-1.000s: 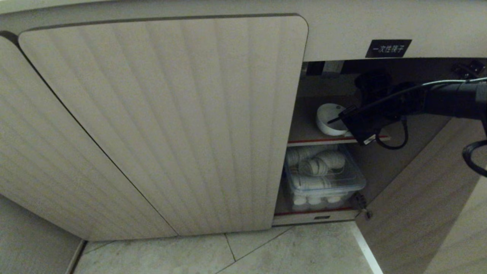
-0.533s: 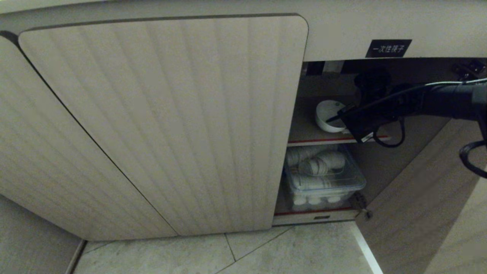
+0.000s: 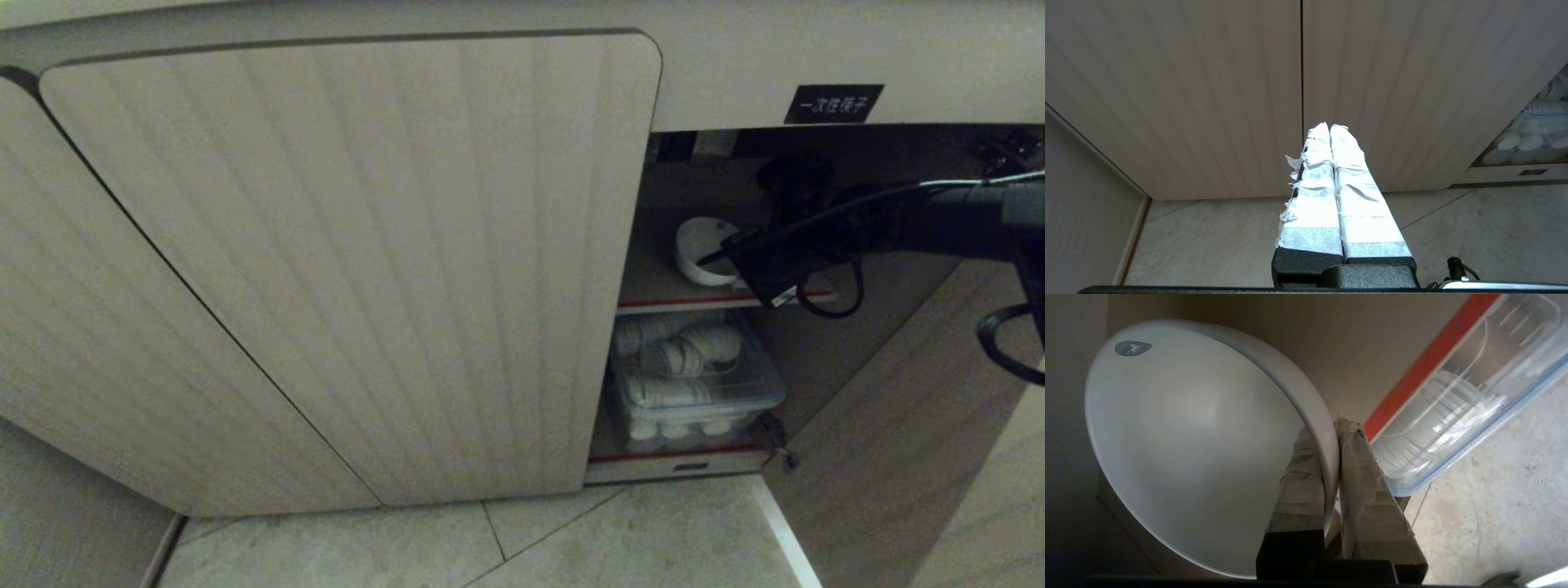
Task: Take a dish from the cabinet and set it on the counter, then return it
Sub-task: Put it back into the cabinet
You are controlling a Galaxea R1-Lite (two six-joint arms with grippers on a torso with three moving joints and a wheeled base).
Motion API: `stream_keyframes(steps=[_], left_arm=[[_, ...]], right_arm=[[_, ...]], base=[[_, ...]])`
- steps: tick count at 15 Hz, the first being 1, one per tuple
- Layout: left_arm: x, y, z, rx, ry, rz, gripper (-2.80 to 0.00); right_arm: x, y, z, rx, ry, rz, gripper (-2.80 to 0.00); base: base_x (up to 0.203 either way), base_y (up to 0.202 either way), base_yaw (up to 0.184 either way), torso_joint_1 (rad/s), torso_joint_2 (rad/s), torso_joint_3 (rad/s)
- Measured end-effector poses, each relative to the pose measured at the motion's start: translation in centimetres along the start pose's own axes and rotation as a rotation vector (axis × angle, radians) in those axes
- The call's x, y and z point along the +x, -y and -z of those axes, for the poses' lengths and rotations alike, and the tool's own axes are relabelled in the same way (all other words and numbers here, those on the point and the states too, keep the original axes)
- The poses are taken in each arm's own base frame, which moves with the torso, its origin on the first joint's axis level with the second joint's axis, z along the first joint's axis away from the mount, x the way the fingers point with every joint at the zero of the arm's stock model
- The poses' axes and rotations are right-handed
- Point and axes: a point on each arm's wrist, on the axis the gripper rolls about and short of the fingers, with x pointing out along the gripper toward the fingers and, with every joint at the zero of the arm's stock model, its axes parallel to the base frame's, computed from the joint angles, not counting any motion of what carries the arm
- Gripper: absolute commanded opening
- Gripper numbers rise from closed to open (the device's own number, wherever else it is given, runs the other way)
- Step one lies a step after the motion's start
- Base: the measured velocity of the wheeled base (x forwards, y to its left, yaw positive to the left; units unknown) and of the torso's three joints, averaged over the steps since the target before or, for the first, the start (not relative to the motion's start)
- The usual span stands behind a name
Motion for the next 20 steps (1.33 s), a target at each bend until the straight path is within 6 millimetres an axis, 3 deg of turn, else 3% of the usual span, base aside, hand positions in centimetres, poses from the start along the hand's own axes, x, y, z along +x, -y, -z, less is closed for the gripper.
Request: stream_keyframes(steps=[20], left_arm=[[0.00,0.00,0.00,0.000,0.000,0.000,-2.80]], right_arm=[[0.95,-0.18,0.25,-0.109,0.019,-0.032,-2.80]], base=[[0.000,0.000,0.000,0.000,0.00,0.000]])
